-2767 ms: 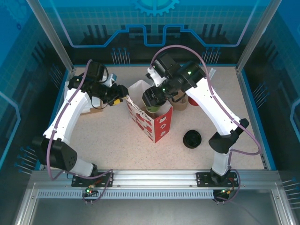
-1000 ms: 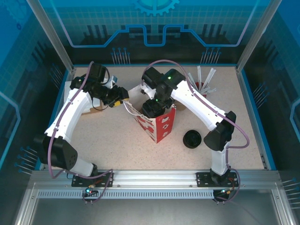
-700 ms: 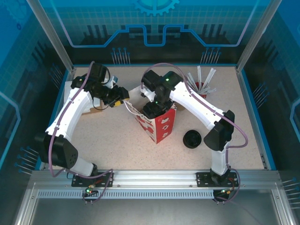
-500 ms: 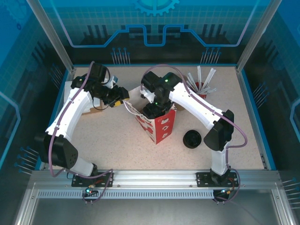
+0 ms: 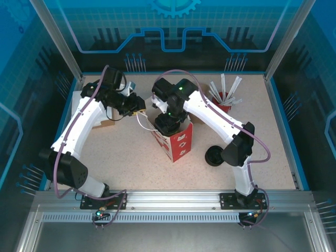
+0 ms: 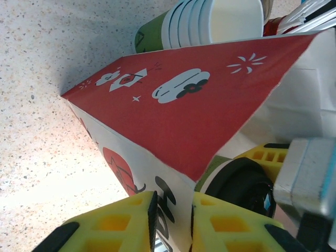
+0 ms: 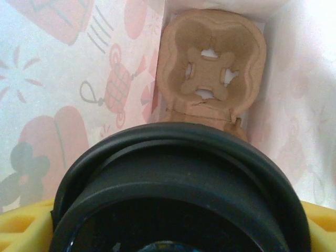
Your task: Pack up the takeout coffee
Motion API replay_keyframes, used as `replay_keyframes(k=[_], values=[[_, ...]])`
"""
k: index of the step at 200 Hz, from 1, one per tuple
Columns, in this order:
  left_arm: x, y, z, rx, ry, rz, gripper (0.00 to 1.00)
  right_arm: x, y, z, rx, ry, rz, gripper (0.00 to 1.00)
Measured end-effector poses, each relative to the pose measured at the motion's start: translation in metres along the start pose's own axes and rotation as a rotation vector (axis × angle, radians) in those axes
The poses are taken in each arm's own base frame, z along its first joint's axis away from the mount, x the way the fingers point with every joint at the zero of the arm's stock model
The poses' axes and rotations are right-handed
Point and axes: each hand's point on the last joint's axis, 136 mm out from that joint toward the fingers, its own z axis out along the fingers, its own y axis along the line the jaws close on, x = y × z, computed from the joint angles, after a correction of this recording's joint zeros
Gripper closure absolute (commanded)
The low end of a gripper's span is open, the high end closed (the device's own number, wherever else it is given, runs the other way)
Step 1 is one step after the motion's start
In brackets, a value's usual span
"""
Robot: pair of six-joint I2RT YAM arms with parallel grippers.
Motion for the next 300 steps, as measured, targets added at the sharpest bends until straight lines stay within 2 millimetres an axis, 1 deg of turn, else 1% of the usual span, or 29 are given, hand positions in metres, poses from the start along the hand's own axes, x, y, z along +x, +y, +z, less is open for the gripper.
replay_keyframes(k=[34, 58, 83, 120, 144, 218, 300], values=[[0.000, 0.005, -0.001, -0.031, -0.006, -0.006, 0.82, 0.002, -0.002, 0.001, 0.009, 0.010, 0.015, 0.24], [0.000, 0.008, -0.001, -0.044, -0.008, -0.009, 0.86, 0.010, -0.004, 0.007, 0.018, 0.038, 0.025, 0.23], [0.000, 0.011, -0.001, -0.060, -0.012, -0.011, 0.86, 0.019, -0.008, 0.010, 0.024, 0.062, 0.036, 0.23], [-0.002, 0.013, -0.002, -0.075, -0.020, -0.008, 0.86, 0.026, -0.013, 0.006, 0.007, 0.047, 0.062, 0.23], [-0.001, 0.014, -0.002, -0.080, -0.019, -0.002, 0.86, 0.025, -0.012, 0.005, -0.011, 0.028, 0.070, 0.23], [-0.001, 0.015, -0.002, -0.085, -0.018, 0.000, 0.84, 0.024, -0.008, 0.019, -0.045, 0.032, 0.075, 0.23], [0.000, 0.016, -0.002, -0.089, -0.017, -0.001, 0.83, 0.031, -0.008, 0.039, -0.048, 0.063, 0.081, 0.23]])
